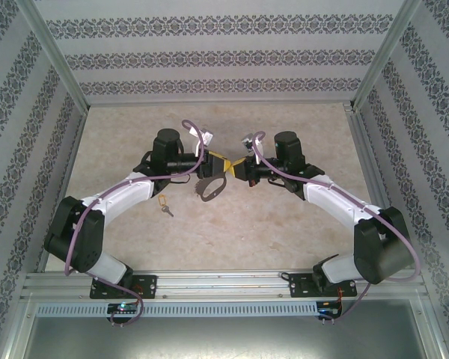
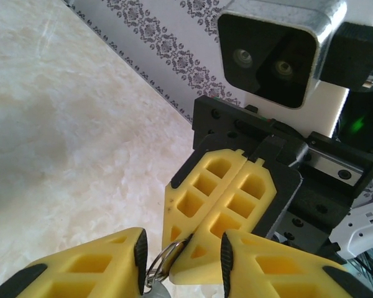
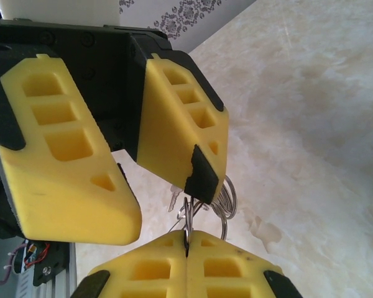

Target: Put the keys on the keyring

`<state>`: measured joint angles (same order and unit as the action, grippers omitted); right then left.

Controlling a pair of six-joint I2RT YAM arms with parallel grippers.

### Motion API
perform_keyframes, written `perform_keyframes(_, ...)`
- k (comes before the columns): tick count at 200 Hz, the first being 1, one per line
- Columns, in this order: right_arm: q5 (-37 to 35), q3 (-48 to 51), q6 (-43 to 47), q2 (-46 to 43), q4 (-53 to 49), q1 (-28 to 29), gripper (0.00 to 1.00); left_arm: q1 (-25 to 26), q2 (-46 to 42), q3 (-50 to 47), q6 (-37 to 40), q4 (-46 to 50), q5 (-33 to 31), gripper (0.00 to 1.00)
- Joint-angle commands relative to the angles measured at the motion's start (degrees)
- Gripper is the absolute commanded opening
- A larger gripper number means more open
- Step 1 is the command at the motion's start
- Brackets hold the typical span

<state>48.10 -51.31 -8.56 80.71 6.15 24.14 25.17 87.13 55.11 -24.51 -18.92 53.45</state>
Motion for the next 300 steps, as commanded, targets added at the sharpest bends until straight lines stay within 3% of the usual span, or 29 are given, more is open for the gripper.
perform_keyframes(1, 1.66, -1.28, 1.12, -1.25, 1.27, 0.10, 0.00, 0.89, -0.15, 0.57, -0.28, -3.06, 2.71, 0.35)
perform_keyframes(32, 1.47, -1.25, 1.17, -1.00, 1.34, -0.21, 0.00, 0.94, -0.47, 0.21, 0.24, -2.75, 3.80, 0.27)
perform_keyframes(83, 3.67, -2.27, 0.65, 0.08, 1.28, -0.91, 0.00, 0.94, -1.73, -0.31, 2.57, -0.77, 5.58, 0.28)
perform_keyframes(155, 10.51, -5.79, 2.53, 2.61, -3.39, -3.18, 0.00, 0.99, -3.08, 1.14, 11.00, 10.11, 6.14, 0.30)
perform_keyframes(203, 11.49, -6.30, 2.75, 3.63, -4.10, -3.56, 0.00, 0.94, -2.09, 1.68, 12.14, 11.13, 5.62, 0.27)
perform_keyframes(251, 11.39, -6.00, 2.76, 3.48, -4.24, -3.35, 0.00, 1.01, -1.22, 1.50, 10.21, 7.93, 5.10, 0.18)
perform_keyframes(283, 10.97, -5.95, 2.37, 3.22, -4.11, -3.18, 0.00, 0.98, -1.29, 1.58, 9.66, 6.71, 4.02, 0.02)
perform_keyframes(300, 10.25, -5.77, 1.94, 2.71, -4.04, -3.00, 0.00, 0.94, -1.42, 1.67, 9.57, 6.27, 3.22, 0.00)
